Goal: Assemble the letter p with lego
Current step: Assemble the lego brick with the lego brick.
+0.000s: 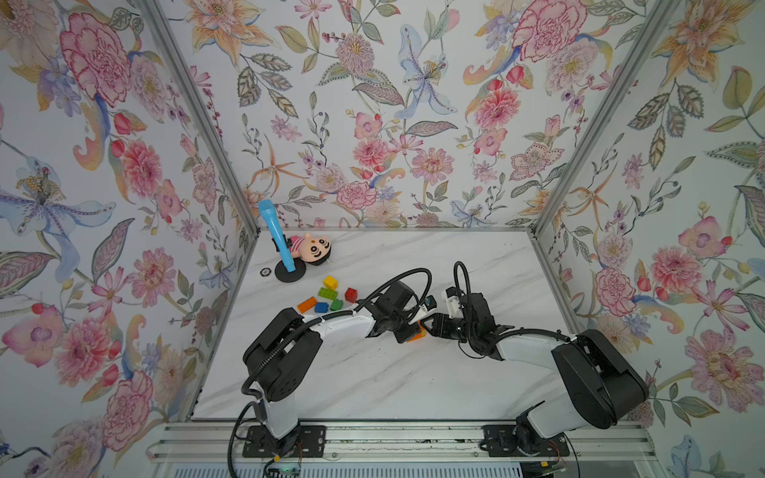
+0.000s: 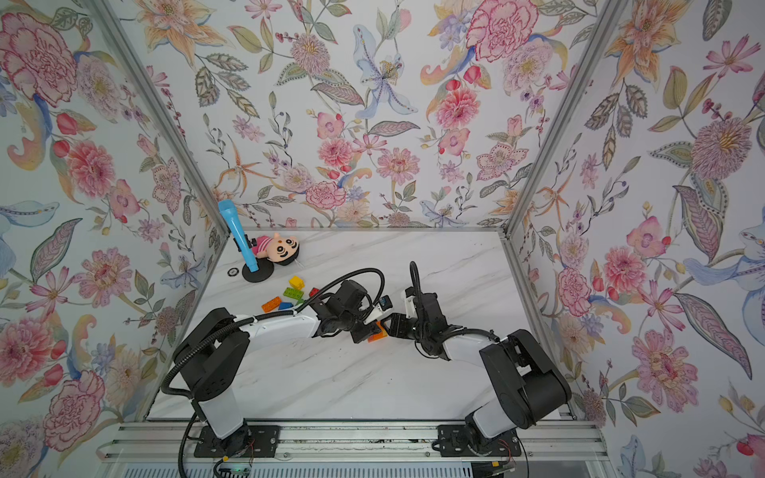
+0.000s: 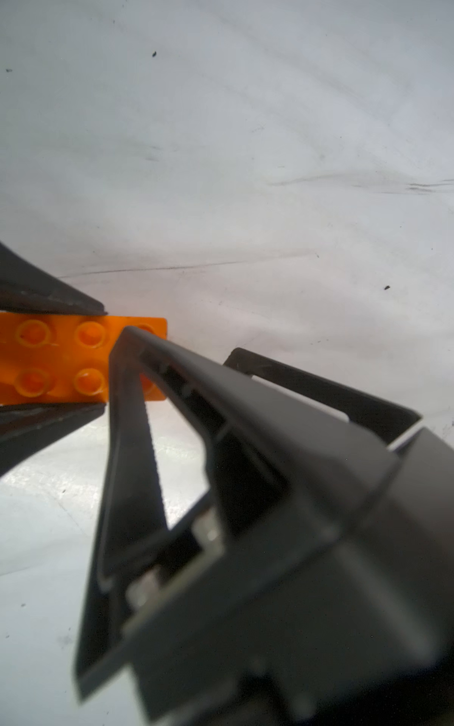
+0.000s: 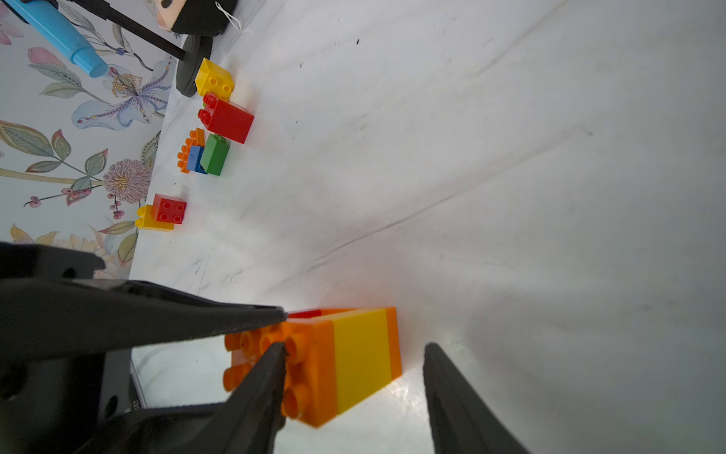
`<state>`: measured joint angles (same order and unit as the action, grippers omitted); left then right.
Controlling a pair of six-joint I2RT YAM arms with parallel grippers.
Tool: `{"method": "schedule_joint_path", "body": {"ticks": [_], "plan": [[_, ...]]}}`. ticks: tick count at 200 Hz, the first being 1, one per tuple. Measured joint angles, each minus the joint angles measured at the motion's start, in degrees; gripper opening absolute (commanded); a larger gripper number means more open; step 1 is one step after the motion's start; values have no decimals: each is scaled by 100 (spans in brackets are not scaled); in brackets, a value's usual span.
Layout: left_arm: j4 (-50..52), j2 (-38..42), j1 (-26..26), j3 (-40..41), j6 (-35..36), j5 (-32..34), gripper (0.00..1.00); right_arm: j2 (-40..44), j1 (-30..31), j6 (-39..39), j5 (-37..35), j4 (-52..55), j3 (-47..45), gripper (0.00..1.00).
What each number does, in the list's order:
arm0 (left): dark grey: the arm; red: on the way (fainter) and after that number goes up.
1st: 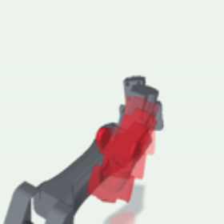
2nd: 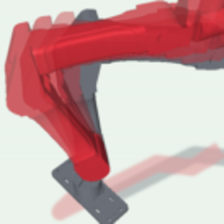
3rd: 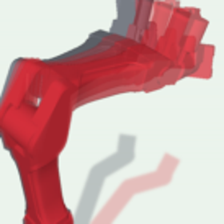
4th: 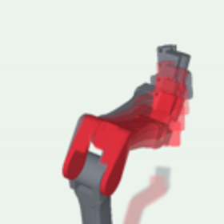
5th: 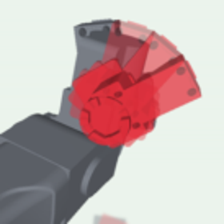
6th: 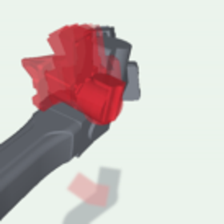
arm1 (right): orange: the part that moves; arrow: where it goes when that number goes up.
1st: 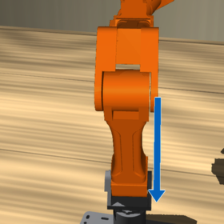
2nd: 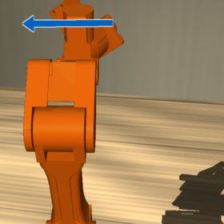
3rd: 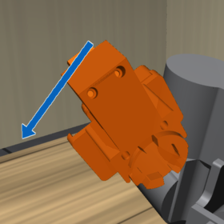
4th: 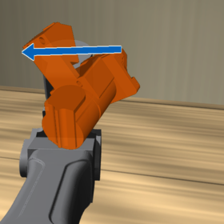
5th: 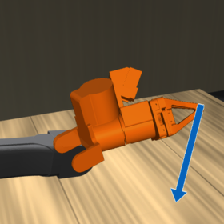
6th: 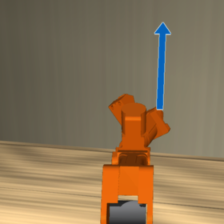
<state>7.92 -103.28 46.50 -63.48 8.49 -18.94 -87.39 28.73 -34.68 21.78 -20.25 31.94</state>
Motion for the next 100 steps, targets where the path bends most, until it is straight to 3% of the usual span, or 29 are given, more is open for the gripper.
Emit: {"method": "schedule_joint_path", "body": {"ticks": [47,83,100], "plan": [[-188,46,0,129,-61,9,31,-70,109,-70,-140,17,98,48],[-284,151,0,251,-299,109,45,-68,186,-79,-275,13,114,48],[-361,385,0,387,-483,186,57,-68,201,-81,-332,0,118,48]]}}
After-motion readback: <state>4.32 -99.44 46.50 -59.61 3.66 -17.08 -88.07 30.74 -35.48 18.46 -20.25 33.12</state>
